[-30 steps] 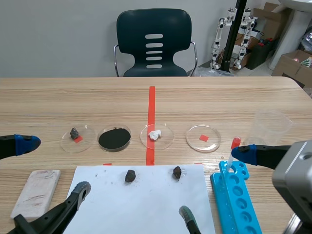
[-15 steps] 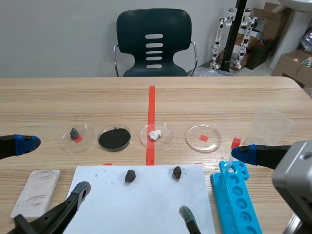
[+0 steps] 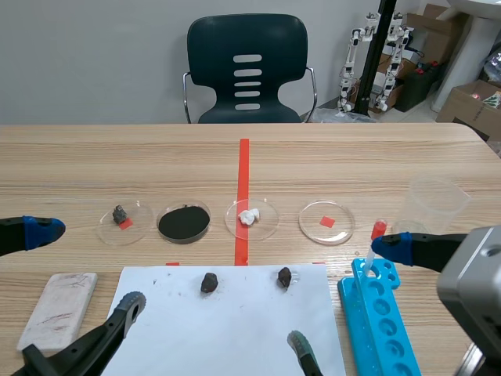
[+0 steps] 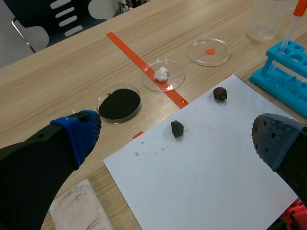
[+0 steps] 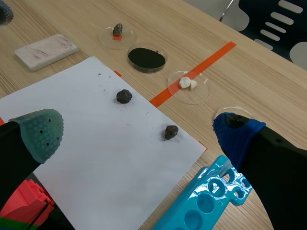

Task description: Return to the home posture

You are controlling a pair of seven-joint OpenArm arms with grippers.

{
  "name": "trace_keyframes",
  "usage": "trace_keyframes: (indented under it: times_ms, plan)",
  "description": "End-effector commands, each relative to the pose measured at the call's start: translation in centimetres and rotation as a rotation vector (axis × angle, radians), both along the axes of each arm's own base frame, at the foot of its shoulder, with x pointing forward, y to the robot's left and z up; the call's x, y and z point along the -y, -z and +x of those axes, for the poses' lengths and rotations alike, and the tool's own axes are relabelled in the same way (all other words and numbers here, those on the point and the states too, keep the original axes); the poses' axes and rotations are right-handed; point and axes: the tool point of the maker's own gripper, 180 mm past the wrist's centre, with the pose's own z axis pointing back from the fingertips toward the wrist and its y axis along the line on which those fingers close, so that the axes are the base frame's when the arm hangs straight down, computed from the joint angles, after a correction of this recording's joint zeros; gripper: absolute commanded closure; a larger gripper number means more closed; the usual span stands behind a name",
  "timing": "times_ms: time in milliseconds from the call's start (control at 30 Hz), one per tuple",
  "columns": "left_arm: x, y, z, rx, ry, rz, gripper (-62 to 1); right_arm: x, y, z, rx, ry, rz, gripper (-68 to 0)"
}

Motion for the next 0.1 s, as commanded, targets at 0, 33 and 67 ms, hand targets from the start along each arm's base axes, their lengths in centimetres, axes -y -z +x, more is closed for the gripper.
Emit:
trace_keyframes:
  times_ms: [0, 33, 67]
  plan:
    - [0.45, -0.74, 0.07, 0.018, 0.003, -0.029, -62.3, -0.17, -1.04, 0.35, 0.030, 0.002, 0.022, -67.9]
    - [0.45, -0.74, 0.07, 0.018, 0.003, -0.029, -62.3, -0.17, -1.04, 0.35, 0.030, 0.002, 0.022, -67.9]
    - [0.45, -0.74, 0.07, 0.018, 0.003, -0.029, -62.3, -0.17, -1.04, 0.35, 0.030, 0.002, 0.022, -67.9]
